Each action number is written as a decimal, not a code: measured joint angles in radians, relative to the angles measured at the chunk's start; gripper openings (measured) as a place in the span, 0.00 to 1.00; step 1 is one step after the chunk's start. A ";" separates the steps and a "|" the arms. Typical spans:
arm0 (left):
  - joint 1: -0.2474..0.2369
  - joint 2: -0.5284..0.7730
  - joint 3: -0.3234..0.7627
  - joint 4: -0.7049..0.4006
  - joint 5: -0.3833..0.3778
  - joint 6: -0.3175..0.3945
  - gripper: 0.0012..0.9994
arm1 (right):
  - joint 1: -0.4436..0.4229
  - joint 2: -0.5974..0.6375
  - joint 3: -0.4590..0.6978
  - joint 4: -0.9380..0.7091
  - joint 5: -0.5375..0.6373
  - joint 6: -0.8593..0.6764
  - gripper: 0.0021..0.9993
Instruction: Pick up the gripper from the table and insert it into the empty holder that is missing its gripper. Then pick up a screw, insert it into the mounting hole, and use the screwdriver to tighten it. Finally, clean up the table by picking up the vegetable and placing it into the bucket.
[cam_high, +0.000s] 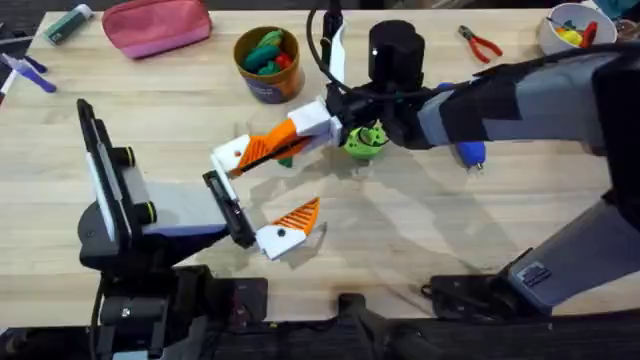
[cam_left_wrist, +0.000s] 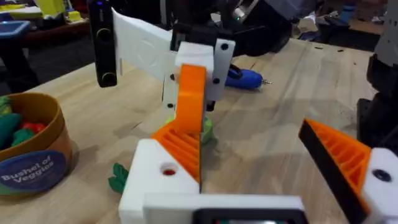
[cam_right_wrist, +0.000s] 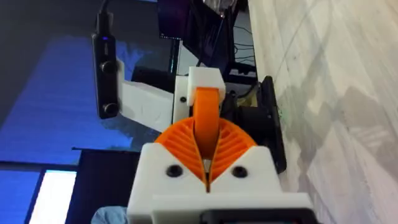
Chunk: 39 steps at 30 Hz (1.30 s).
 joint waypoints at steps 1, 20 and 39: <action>0.000 0.000 0.000 0.000 0.000 0.000 0.99 | 0.000 0.000 0.000 -0.001 0.000 0.000 0.01; 0.003 0.000 0.000 0.000 -0.003 -0.001 0.99 | 0.017 0.000 0.002 -0.001 0.025 0.000 0.01; 0.003 0.000 0.000 -0.001 0.002 0.000 0.99 | 0.020 0.000 0.002 -0.004 0.034 0.000 0.34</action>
